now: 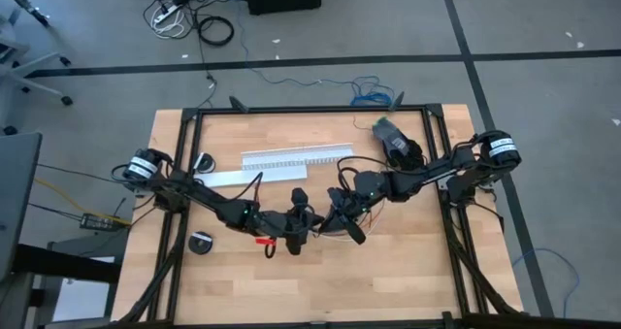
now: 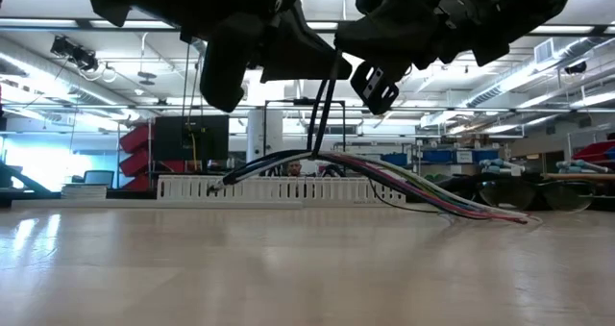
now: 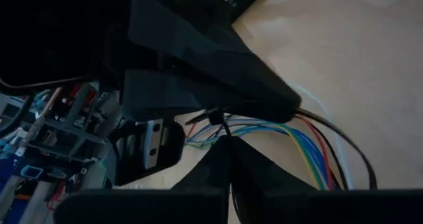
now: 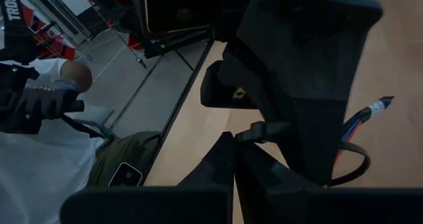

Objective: Ziptie cables
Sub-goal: Wrap the colored wires together using a zip tie

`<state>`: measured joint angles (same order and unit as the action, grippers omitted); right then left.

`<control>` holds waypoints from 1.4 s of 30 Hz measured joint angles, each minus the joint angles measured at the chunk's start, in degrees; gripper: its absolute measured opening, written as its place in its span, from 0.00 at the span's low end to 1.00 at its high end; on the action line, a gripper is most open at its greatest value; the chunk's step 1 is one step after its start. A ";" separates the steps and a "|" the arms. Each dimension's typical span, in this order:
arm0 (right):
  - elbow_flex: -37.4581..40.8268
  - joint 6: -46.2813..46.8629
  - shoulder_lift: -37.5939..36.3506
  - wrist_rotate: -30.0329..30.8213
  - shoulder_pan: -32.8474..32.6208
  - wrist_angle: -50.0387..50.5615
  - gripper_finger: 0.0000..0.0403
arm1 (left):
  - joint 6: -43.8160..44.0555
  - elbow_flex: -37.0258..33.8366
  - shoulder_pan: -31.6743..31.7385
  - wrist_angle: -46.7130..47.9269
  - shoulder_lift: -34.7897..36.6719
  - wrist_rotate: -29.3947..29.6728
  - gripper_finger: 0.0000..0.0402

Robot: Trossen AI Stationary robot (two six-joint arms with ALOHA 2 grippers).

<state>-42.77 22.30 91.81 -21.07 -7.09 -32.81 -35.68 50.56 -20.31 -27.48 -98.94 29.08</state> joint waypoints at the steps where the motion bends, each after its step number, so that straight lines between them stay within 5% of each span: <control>1: 0.00 -0.01 0.00 -0.03 0.13 0.00 0.00 | 0.03 0.00 -0.17 -0.01 0.00 -0.01 0.00; 34: 0.00 0.37 0.00 -0.25 1.62 -0.79 0.00 | 1.40 0.03 -1.19 1.04 0.00 2.19 0.00; 42: 0.00 0.01 0.00 0.52 1.62 -1.05 0.10 | 1.44 -0.02 -1.19 1.06 -0.02 2.21 0.00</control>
<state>-42.76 22.31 91.81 -20.56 -5.48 -33.87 -34.24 50.54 -21.50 -26.41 -98.96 31.29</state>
